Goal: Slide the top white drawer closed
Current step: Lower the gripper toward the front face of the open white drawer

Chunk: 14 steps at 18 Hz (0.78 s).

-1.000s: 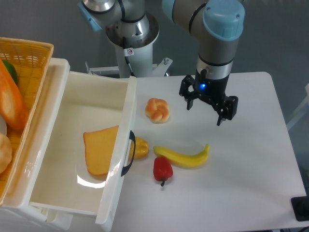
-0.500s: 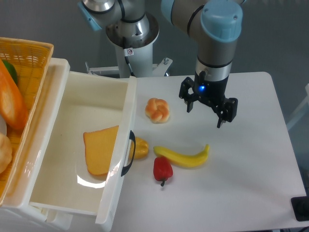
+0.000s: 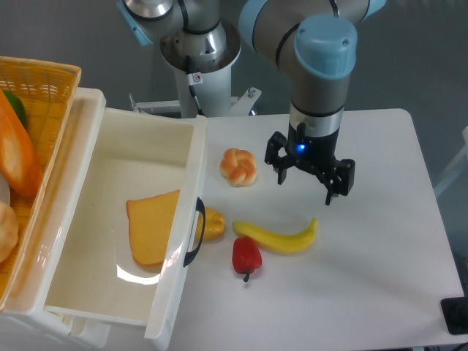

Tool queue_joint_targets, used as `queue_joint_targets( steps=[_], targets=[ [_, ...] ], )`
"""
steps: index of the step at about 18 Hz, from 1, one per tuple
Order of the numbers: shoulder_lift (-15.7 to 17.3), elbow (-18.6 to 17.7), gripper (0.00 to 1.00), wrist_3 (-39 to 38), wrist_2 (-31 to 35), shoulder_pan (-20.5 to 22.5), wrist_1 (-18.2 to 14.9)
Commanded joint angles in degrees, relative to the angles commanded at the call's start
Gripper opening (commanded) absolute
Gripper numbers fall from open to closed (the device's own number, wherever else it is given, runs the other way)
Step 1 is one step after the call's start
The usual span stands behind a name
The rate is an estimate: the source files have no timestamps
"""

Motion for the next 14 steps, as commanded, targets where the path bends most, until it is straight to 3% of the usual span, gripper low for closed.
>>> queue_joint_targets(
  steps=[6, 14],
  targets=[
    [-1.7, -0.4, 1.00, -1.8, 2.5, -1.3, -0.1],
    [-5.3, 0.6, 1.00, -16.3, 5.0, -2.9, 0.3]
  ],
)
